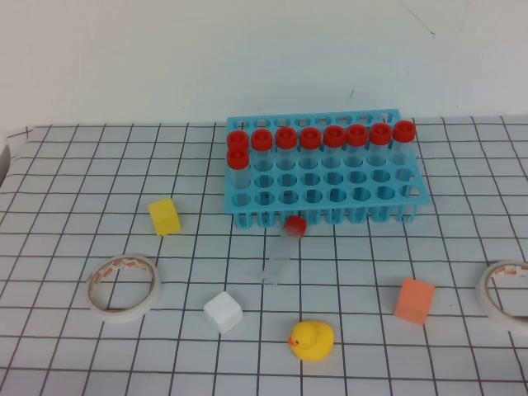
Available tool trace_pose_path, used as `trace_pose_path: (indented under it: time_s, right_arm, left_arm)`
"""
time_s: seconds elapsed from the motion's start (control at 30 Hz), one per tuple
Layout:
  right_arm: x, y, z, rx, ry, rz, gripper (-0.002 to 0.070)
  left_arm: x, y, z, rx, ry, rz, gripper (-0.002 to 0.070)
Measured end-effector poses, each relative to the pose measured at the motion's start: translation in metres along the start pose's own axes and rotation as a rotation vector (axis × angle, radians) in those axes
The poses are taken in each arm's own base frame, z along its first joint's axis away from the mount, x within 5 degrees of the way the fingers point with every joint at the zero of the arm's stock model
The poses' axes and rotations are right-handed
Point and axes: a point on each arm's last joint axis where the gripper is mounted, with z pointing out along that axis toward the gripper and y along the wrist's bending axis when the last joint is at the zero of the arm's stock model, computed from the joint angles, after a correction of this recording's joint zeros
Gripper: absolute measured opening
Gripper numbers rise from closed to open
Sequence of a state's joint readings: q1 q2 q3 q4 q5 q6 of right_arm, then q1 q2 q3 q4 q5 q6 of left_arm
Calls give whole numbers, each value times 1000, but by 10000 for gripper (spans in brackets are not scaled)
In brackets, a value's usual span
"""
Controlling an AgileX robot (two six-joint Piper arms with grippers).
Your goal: Place the test tubes
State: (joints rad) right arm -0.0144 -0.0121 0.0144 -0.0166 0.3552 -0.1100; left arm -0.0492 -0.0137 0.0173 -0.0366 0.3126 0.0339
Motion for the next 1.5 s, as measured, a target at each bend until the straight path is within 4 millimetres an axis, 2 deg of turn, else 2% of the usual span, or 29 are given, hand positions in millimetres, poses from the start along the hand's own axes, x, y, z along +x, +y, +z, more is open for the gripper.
trace_pose_path:
  time_s: [1.03, 1.17, 1.3, 1.4, 1.5]
  right_arm:
    - [0, 0, 0, 1, 0, -2, -1]
    - [-1, 0, 0, 2, -12, -2, -1]
    - [-6, -1, 1, 11, -92, -2, -1]
    - [-20, -2, -1, 29, -252, -4, -1]
    - [-40, -4, -9, 54, -488, -4, -1]
  left_arm:
    - [-1, 0, 0, -3, -9, 19, -3]
    - [-9, 1, 0, -7, -100, 21, -2]
    - [-27, 1, -4, -15, -310, 23, -3]
    - [-42, 1, -10, -21, -479, 23, -3]
    - [-52, 2, -17, -26, -618, 23, -2]
